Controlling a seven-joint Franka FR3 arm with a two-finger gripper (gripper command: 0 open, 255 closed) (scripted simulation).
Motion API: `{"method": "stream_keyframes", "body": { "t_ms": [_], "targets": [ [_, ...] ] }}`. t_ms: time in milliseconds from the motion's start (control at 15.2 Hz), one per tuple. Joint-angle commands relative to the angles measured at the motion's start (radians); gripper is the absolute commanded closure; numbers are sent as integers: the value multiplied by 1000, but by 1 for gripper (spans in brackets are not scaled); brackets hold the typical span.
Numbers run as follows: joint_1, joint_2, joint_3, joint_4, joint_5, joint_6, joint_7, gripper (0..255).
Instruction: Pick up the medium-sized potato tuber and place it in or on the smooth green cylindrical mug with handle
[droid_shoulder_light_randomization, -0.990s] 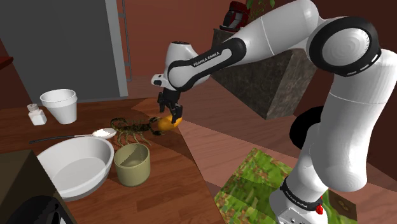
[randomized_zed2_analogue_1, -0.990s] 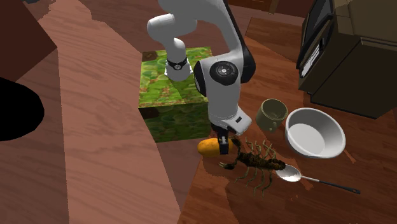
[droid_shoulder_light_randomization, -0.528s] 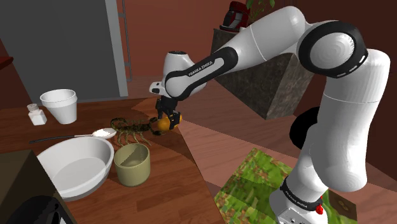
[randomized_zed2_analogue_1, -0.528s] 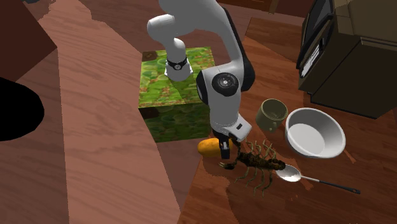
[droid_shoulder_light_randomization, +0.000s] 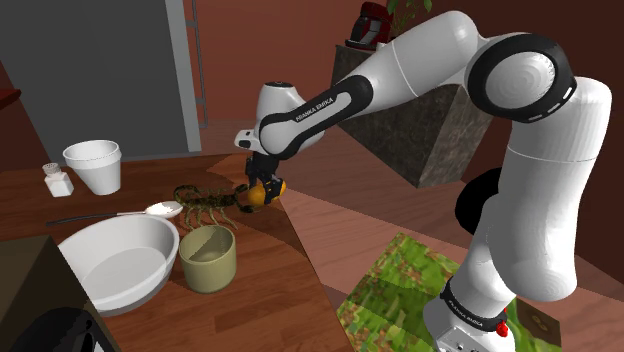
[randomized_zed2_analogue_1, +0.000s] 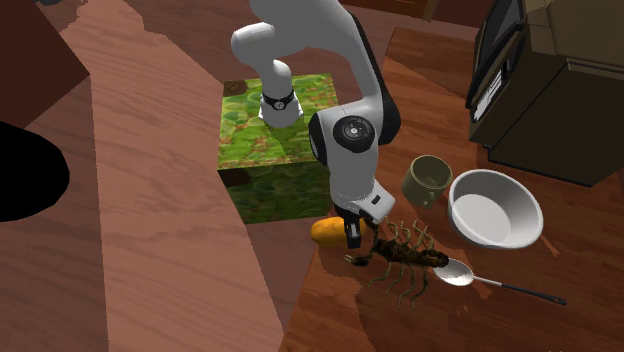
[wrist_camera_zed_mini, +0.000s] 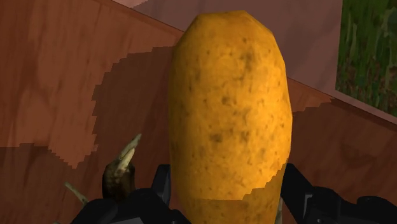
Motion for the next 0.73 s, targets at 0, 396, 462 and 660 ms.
{"method": "stream_keyframes", "body": {
  "t_ms": [0, 396, 462, 660],
  "targets": [
    [0, 1, 0, -1, 0, 0, 0, 255],
    [0, 0, 0, -1, 0, 0, 0, 255],
    [0, 0, 0, -2, 0, 0, 0, 255],
    [0, -15, -1, 7, -3, -23, 3, 255]
  ]
}}
